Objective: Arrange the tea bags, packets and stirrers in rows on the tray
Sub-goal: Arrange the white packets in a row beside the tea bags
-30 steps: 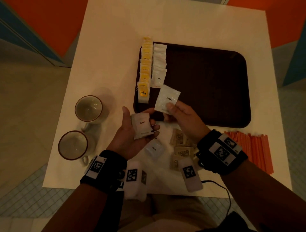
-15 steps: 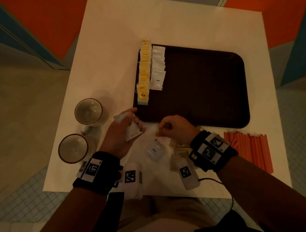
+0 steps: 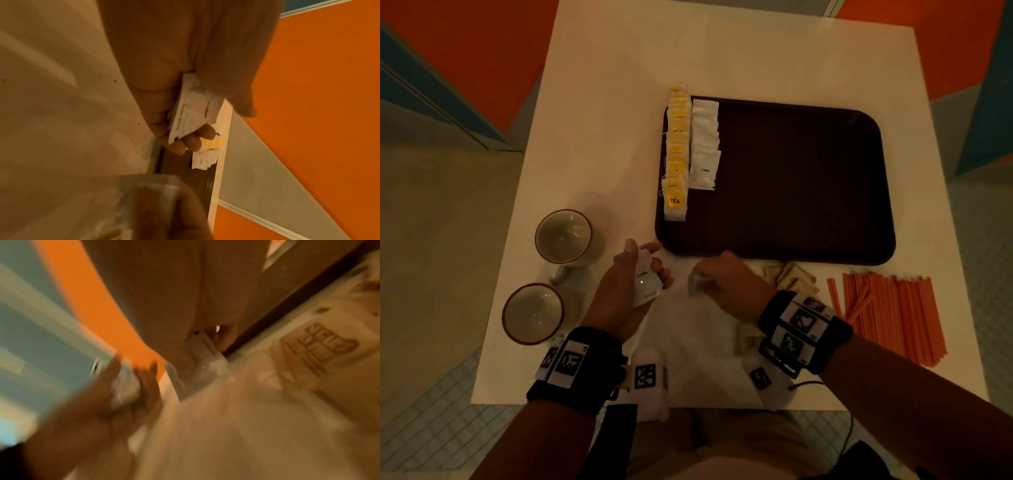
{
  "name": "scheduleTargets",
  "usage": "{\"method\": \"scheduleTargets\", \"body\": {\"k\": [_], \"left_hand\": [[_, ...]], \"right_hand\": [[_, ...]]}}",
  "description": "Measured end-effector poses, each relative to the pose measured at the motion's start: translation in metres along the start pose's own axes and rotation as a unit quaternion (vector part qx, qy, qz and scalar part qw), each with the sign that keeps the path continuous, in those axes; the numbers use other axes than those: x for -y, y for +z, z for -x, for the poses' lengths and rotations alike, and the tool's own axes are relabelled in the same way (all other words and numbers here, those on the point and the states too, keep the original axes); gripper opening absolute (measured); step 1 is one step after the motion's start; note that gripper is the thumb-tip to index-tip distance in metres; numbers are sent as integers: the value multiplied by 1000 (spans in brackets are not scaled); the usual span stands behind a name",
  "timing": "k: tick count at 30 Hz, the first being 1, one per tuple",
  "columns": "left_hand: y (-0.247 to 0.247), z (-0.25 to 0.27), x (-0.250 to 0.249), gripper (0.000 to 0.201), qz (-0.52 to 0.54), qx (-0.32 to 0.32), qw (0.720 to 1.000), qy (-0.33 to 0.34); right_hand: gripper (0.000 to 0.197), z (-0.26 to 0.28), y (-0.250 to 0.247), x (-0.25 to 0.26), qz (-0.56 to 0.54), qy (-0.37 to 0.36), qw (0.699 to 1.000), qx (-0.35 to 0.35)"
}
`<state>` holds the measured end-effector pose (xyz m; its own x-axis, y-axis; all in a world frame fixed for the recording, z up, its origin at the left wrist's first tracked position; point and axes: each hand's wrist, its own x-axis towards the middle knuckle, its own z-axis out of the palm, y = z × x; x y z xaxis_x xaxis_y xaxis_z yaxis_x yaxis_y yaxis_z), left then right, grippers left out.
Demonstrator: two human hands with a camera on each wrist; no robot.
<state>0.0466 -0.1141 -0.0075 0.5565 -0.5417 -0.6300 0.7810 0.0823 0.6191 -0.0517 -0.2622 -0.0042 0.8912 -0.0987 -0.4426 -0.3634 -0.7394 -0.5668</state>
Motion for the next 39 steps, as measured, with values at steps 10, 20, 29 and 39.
{"method": "scheduleTargets", "body": {"k": [10,20,29,39], "left_hand": [[29,-4,4,63,-60,44,997,-13],[33,-7,9,56,-65,103,992,19],[42,-8,7,50,-85,120,989,12],[19,-6,7,49,-126,94,987,30]], "right_hand": [[25,4,-30,27,-493,136,854,-90],[18,-1,-11,27,-478,90,860,-155],[38,5,-12,22,-529,60,832,-159],[27,1,-21,22,-525,79,837,-136]]}}
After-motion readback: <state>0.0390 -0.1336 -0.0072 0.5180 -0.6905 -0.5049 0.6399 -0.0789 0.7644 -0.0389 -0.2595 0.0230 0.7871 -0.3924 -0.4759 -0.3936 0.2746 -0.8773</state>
